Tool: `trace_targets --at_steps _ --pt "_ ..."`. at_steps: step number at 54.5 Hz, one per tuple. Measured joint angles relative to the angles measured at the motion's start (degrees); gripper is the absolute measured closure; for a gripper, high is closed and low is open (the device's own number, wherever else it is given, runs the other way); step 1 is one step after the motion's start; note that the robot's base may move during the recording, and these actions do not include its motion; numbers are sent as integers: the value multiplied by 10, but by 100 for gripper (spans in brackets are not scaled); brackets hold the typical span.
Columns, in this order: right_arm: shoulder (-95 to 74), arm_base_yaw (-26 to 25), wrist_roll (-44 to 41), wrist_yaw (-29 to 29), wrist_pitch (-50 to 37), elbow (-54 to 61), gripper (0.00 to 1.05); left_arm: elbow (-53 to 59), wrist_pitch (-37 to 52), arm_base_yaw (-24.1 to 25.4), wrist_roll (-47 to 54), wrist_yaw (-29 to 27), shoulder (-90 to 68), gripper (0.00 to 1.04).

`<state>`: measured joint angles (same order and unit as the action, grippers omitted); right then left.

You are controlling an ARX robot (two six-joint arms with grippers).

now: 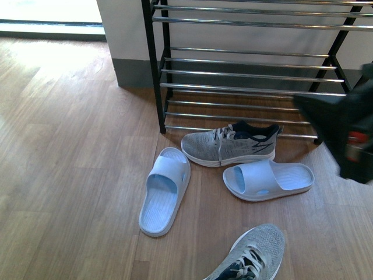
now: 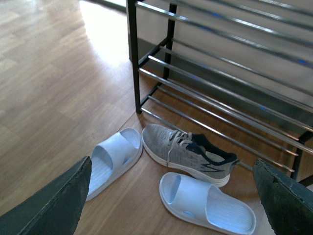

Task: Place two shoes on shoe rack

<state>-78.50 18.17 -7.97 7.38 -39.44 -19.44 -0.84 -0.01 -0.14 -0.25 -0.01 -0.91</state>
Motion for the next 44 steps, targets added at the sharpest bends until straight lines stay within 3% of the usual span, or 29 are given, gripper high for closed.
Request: trace_targets --at_steps 18,32,44 --pt "-359 28 -90 -5 -22 -205 9 0 0 0 0 0 0 9" --pt "-546 40 -186 -13 -25 -354 9 0 0 0 0 0 0 9" --pt "-679 40 -213 -32 5 -498 9 0 0 0 0 0 0 9"
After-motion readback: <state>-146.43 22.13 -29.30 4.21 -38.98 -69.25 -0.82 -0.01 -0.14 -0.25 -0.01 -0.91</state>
